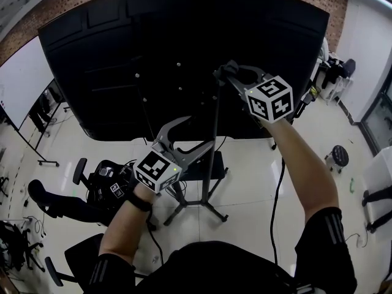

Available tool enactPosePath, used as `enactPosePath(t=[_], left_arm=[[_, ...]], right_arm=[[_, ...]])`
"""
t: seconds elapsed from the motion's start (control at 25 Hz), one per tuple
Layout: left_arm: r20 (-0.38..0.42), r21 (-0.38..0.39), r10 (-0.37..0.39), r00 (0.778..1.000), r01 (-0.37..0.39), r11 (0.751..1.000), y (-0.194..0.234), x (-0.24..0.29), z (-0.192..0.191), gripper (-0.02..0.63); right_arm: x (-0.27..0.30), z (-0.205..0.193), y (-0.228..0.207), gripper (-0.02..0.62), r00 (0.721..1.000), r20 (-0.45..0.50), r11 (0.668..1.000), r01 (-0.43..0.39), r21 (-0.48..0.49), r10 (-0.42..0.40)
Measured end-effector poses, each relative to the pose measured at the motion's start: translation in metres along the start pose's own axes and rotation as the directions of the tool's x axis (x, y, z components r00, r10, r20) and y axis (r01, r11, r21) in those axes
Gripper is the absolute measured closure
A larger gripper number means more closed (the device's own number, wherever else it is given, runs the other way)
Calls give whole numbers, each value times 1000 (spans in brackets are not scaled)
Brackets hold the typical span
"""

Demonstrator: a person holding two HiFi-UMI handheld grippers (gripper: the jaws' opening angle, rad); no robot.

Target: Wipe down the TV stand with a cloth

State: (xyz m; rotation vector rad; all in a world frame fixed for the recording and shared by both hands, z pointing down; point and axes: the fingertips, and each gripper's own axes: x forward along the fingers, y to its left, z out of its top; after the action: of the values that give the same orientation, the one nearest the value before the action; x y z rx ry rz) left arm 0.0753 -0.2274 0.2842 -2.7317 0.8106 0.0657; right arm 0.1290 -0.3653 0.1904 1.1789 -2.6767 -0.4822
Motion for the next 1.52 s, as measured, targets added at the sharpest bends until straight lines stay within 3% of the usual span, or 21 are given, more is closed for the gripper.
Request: enactPosePath(t=[0.92,1.52], left_arm=[[-109,-115,4,994,-17,993,-4,-3,-77,267],[-181,-193,-3,984,-33,981,-13,-8,-134,264]], right_arm=[[4,-125,45,531,986,-149,991,-53,121,71],[7,-211,92,528,954,-267,980,-92,177,138]])
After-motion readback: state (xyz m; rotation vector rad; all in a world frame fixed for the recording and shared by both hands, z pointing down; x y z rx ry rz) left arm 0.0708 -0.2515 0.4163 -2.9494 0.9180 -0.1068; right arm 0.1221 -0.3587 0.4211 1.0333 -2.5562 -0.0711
